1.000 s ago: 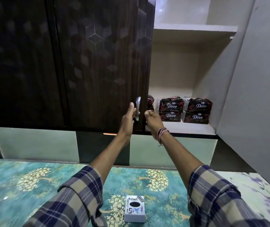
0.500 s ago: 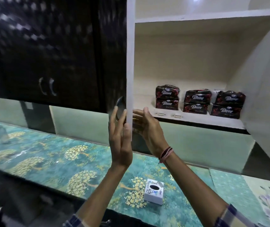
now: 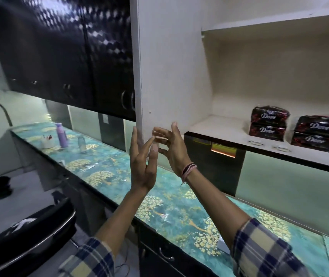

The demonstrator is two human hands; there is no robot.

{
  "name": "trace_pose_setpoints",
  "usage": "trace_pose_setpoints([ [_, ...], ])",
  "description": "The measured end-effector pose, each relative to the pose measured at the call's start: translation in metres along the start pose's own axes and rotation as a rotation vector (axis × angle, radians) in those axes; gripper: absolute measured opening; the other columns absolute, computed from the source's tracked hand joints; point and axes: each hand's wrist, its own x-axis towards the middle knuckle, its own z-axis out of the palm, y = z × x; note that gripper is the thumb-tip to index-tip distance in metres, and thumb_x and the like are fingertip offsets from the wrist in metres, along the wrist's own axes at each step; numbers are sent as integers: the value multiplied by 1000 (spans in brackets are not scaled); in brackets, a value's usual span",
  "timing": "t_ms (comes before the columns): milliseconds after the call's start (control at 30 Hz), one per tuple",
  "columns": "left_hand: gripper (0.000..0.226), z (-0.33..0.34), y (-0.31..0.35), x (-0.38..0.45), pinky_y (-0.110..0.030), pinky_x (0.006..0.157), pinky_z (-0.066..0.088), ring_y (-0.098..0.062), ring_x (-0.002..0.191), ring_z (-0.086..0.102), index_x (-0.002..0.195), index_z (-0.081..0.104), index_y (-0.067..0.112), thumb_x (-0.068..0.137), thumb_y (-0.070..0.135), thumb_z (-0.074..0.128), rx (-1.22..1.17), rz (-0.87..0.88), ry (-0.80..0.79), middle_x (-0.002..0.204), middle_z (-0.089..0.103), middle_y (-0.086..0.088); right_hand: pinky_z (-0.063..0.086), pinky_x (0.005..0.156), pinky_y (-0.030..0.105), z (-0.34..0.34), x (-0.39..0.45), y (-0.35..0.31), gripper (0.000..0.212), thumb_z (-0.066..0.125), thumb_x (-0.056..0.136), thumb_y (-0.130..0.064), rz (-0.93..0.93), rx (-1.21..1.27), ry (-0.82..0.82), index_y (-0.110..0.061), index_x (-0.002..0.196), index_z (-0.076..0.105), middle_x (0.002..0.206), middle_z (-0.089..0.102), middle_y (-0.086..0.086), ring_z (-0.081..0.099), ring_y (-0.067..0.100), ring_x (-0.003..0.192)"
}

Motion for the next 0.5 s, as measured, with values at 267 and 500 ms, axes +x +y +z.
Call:
trace_pose_setpoints([
  [267, 58, -11, -10, 20, -42, 118, 39, -13, 156, 20, 138, 61, 26, 98, 59, 35, 34, -71, 14, 172, 10, 5, 48, 109, 53, 14, 20, 6, 74, 24, 102, -66, 21, -18, -26, -14, 130, 68, 133, 67, 8, 62, 27, 123],
  [500, 49, 34, 15, 16, -59, 120, 27, -28, 156, 20, 142, 59, 12, 100, 37, 48, 236, 383, -156, 166, 29, -14, 49, 105, 57, -57, 11, -14, 71, 30, 97, -71, -8, 22, 96, -19, 121, 74, 127, 69, 9, 62, 31, 122],
])
